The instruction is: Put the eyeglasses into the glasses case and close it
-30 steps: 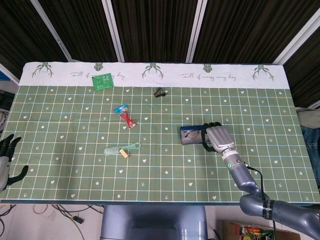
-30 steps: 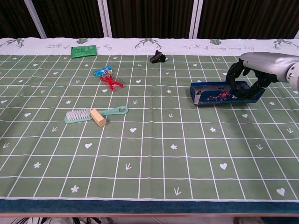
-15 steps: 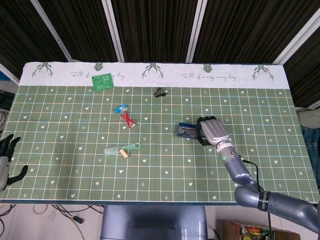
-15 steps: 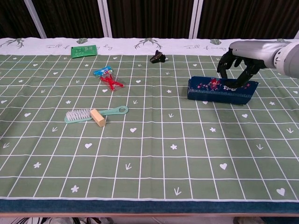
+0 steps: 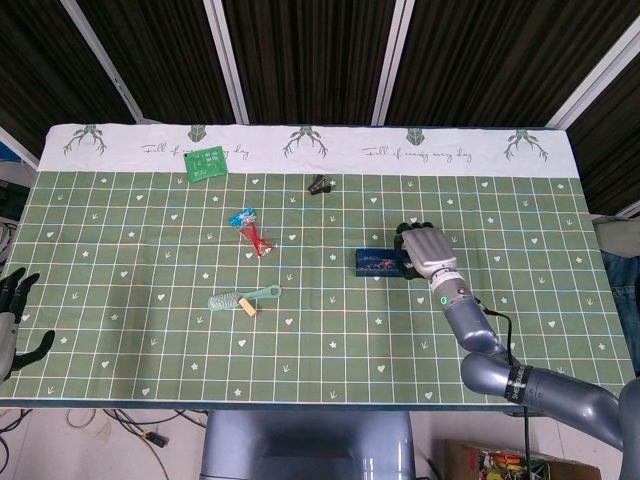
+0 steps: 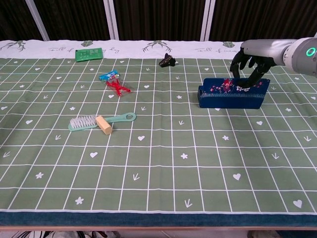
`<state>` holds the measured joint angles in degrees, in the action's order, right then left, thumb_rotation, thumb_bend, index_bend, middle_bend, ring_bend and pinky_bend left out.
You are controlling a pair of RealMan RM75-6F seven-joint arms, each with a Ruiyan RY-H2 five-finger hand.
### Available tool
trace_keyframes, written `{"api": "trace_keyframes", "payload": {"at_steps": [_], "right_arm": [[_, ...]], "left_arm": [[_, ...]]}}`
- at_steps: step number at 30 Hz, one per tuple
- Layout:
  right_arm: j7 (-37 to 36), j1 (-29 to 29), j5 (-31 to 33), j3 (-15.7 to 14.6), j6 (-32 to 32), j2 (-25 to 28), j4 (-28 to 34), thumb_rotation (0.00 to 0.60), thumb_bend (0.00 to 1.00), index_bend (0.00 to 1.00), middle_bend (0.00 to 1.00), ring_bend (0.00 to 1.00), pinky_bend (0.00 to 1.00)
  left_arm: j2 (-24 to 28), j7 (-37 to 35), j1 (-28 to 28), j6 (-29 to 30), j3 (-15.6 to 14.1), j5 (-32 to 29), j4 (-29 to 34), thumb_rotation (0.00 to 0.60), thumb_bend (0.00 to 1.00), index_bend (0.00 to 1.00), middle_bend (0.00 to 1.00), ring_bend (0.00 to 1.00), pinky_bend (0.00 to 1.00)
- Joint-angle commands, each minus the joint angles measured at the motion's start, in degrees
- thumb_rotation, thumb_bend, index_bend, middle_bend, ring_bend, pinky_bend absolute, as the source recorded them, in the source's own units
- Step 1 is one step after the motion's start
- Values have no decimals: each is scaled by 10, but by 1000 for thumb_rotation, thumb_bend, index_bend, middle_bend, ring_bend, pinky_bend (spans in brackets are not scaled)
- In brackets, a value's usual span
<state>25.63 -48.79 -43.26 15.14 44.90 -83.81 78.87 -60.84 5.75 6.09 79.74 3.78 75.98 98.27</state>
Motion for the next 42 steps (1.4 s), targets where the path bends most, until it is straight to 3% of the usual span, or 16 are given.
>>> {"api": "trace_keyframes", "payload": {"at_steps": [1,16,19,24,27,32,42], "right_arm": [[5,-11,18,-2,-10,-3,-14,600,541,701,236,226,212],[2,-44,78,-9,-42,-15,-65,600,543,695,229,222,211],[-2,-49,85,-10,-51,-18,-75,600,543,591,222,219,212],[-9,-55,92,-15,-65,-23,-88,600,534,283,203,214,212],[-14,-57,93,-17,-71,-25,-93,600,524,177,199,213,212],[-25,-60,89,-17,-70,-32,-101,600,518,110,193,209,212],[-48,-47,61,-13,-42,-3,-65,600,416,106,188,202,211]], "left_arm": [[0,0,0,0,0,0,0,600,322,62,0,0,0],[0,0,0,0,0,0,0,600,322,62,0,0,0],[0,1,0,-1,-1,0,0,600,322,61,0,0,0],[1,0,0,-2,-1,-1,1,600,322,61,0,0,0],[1,1,1,-3,-1,-1,1,600,322,60,0,0,0],[1,2,1,-3,-2,0,1,600,322,58,0,0,0],[2,1,1,-3,-1,0,2,600,321,58,0,0,0]]}}
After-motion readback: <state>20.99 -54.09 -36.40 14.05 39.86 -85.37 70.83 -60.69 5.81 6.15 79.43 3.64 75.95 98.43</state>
